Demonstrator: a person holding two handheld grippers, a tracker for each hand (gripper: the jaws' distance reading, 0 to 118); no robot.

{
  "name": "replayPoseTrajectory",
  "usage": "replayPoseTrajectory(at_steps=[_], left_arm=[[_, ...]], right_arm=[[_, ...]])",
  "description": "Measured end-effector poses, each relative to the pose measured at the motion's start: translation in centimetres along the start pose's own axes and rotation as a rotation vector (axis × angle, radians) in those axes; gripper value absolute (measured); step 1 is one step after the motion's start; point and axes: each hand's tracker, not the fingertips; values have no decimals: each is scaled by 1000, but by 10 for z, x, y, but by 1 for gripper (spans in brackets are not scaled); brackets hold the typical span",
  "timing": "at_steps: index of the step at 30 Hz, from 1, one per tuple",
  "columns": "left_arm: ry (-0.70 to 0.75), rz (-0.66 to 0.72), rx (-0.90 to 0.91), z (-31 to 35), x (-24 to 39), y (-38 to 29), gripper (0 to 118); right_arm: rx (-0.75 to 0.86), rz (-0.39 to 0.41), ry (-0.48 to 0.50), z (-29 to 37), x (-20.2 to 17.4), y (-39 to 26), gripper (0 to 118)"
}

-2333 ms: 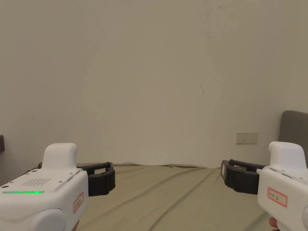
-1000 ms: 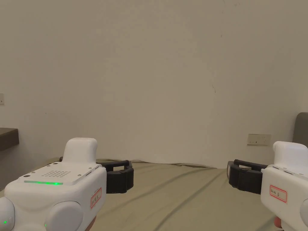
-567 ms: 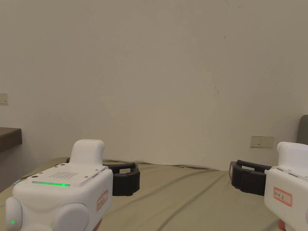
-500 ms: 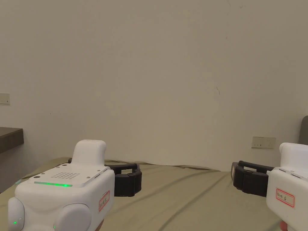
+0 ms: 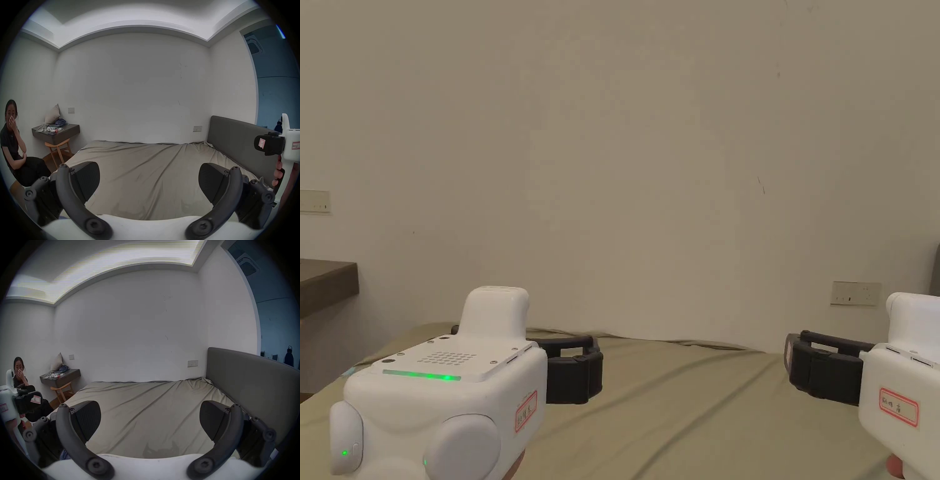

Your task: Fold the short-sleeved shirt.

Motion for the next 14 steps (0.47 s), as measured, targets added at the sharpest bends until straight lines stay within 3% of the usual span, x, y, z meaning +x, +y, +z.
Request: replayPoseTrajectory(at_steps=[14], left_arm=[[0, -4, 7, 3, 1, 5, 118]], right_arm=[[17, 9, 9, 4, -6, 6, 118]])
